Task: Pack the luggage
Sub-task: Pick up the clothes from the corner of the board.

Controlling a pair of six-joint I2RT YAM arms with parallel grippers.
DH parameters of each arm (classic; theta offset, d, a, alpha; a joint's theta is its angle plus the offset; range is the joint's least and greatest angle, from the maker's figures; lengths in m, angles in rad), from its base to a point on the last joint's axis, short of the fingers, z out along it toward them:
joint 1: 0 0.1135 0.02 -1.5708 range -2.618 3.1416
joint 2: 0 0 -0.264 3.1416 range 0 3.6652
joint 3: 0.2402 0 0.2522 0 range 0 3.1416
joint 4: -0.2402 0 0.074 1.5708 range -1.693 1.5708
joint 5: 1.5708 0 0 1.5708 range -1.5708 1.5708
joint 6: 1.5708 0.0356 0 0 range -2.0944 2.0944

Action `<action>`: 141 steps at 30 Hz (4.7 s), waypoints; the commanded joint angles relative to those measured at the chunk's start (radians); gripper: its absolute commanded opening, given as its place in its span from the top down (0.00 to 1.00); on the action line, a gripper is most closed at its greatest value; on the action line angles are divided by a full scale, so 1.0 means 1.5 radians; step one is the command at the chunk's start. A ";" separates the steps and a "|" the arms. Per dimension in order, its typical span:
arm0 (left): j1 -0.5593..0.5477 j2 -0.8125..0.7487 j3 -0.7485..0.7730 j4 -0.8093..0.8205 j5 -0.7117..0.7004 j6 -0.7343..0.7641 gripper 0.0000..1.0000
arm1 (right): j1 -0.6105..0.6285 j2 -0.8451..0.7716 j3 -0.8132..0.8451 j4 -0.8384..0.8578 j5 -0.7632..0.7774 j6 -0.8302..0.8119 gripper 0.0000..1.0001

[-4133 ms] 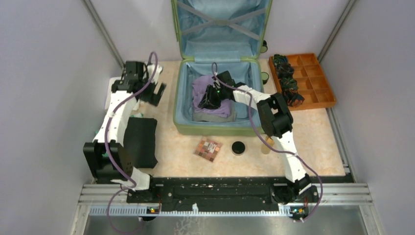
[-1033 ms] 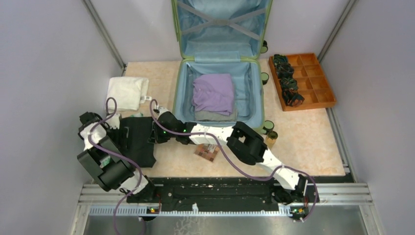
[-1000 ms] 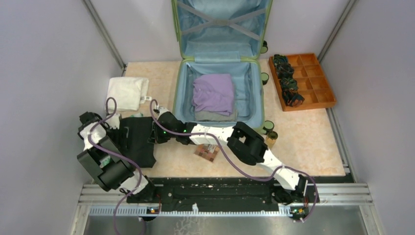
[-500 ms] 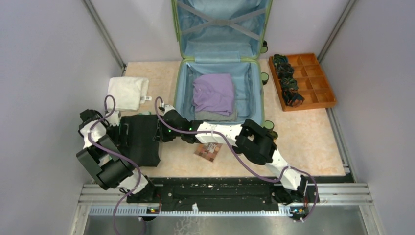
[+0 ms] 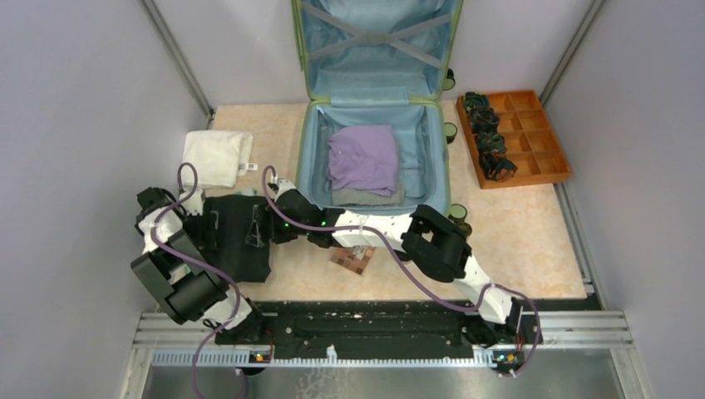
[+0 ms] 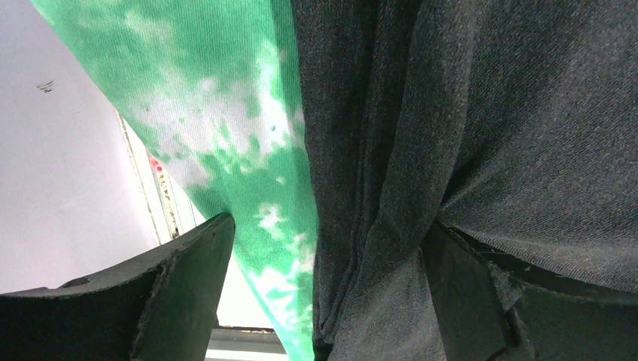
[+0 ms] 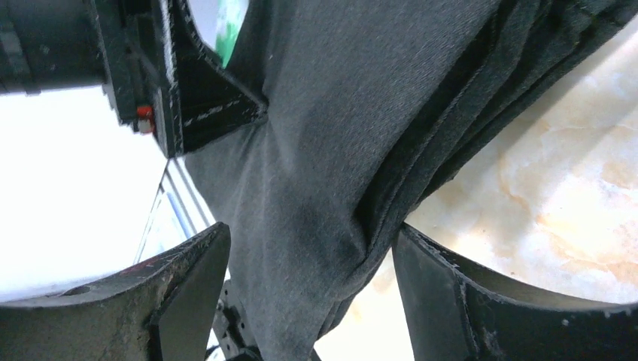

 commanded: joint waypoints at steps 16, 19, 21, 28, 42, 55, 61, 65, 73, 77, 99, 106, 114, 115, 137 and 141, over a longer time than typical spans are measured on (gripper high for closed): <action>0.009 0.072 -0.048 0.171 -0.147 0.057 0.04 | 0.068 -0.001 0.032 -0.167 0.231 0.083 0.15; 0.009 0.067 -0.050 0.170 -0.147 0.060 0.04 | 0.058 0.031 0.031 -0.084 0.177 0.094 0.15; 0.009 0.068 -0.049 0.170 -0.148 0.061 0.04 | 0.052 0.053 0.031 -0.027 0.152 0.105 0.16; 0.009 0.072 -0.046 0.169 -0.148 0.064 0.04 | 0.037 0.075 0.026 0.060 0.094 0.126 0.25; 0.009 0.073 -0.043 0.168 -0.160 0.069 0.05 | 0.034 -0.010 0.019 0.091 0.150 0.001 0.63; 0.026 0.083 0.051 0.106 -0.149 0.031 0.06 | 0.033 -0.086 -0.032 0.082 0.198 -0.078 1.00; 0.055 0.102 0.139 -0.014 -0.013 -0.020 0.07 | 0.026 -0.089 -0.043 0.085 0.176 -0.071 1.00; 0.061 0.070 0.137 0.005 -0.005 -0.049 0.08 | 0.017 -0.068 -0.035 0.081 0.130 -0.053 1.00; 0.069 0.014 0.076 0.150 -0.118 -0.128 0.15 | 0.001 -0.065 -0.061 0.098 0.077 -0.020 1.00; 0.072 0.005 0.066 0.161 -0.118 -0.177 0.18 | 0.000 -0.070 -0.063 0.099 0.062 -0.020 1.00; 0.081 -0.038 0.023 0.151 0.096 -0.191 0.22 | -0.007 -0.021 -0.030 0.071 0.001 0.008 1.00; 0.060 0.053 -0.019 0.210 -0.025 -0.161 0.24 | -0.016 -0.024 -0.011 0.089 -0.038 0.021 1.00; 0.055 0.105 -0.062 0.264 -0.046 -0.130 0.21 | -0.066 -0.045 0.078 0.093 -0.160 0.045 1.00; 0.055 0.109 -0.061 0.265 -0.049 -0.129 0.21 | -0.074 -0.047 0.089 0.093 -0.174 0.049 1.00; 0.055 0.121 -0.051 0.263 -0.077 -0.096 0.21 | -0.181 -0.042 0.327 -0.073 -0.307 0.000 1.00; 0.055 0.118 -0.056 0.265 -0.079 -0.089 0.21 | -0.220 -0.020 0.432 -0.140 -0.327 -0.015 1.00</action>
